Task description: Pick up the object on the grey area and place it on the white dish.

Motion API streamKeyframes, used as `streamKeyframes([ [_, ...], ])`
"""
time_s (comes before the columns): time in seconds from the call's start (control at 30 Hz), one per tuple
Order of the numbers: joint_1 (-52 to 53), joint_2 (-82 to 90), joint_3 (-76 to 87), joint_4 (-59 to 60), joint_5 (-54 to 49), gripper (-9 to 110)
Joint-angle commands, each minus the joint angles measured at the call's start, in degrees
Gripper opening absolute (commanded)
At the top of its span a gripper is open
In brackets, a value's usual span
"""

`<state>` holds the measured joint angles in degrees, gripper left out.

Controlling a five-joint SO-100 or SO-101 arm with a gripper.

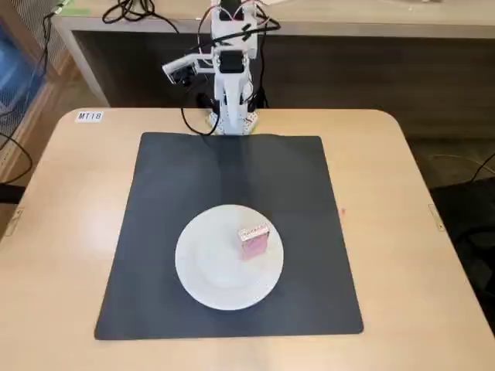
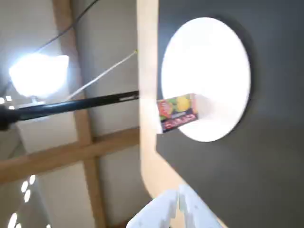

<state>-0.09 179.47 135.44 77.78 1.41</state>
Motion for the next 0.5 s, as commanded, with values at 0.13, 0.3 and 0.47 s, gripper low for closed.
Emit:
streamKeyframes([
  [0.13, 0.0, 12.3, 18.1, -0.3, -2.1, 0],
  [0.3, 0.5, 12.5, 24.8, -2.0, -3.1, 0],
  [0.47, 0.6, 12.5, 32.9, -6.5, -4.3, 0],
])
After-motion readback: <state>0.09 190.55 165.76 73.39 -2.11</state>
